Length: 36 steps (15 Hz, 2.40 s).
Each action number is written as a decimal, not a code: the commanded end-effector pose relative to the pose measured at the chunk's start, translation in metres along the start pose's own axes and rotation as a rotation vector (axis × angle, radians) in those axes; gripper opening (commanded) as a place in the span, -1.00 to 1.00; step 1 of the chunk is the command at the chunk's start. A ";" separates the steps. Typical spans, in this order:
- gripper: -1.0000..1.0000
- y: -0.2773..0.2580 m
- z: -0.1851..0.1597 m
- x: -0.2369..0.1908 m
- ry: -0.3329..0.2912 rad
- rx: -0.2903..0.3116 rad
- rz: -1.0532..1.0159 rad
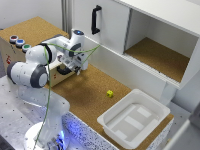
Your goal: Grasp the handle of the drawer, then close it
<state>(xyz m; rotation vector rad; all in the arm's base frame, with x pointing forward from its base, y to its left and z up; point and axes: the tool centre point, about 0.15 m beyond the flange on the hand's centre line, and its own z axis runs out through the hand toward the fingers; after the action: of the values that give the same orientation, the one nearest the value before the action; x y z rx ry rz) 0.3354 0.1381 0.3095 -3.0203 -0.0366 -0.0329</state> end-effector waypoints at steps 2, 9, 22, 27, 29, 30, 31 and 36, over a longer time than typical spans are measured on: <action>-1.00 -0.016 0.023 0.013 -0.005 0.015 -0.056; -1.00 -0.031 0.021 0.016 0.010 0.002 -0.095; -1.00 -0.121 0.036 0.028 0.005 0.009 -0.265; -1.00 -0.167 0.037 0.027 0.007 0.019 -0.372; -1.00 -0.181 0.036 0.027 0.007 0.034 -0.406; -1.00 -0.186 0.035 0.027 0.009 0.037 -0.417; -1.00 -0.190 0.035 0.028 0.012 0.038 -0.428; 1.00 -0.175 0.015 0.029 0.058 0.027 -0.372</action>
<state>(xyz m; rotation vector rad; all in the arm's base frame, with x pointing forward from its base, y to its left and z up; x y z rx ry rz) 0.3449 0.3136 0.3028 -2.9351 -0.5645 -0.1296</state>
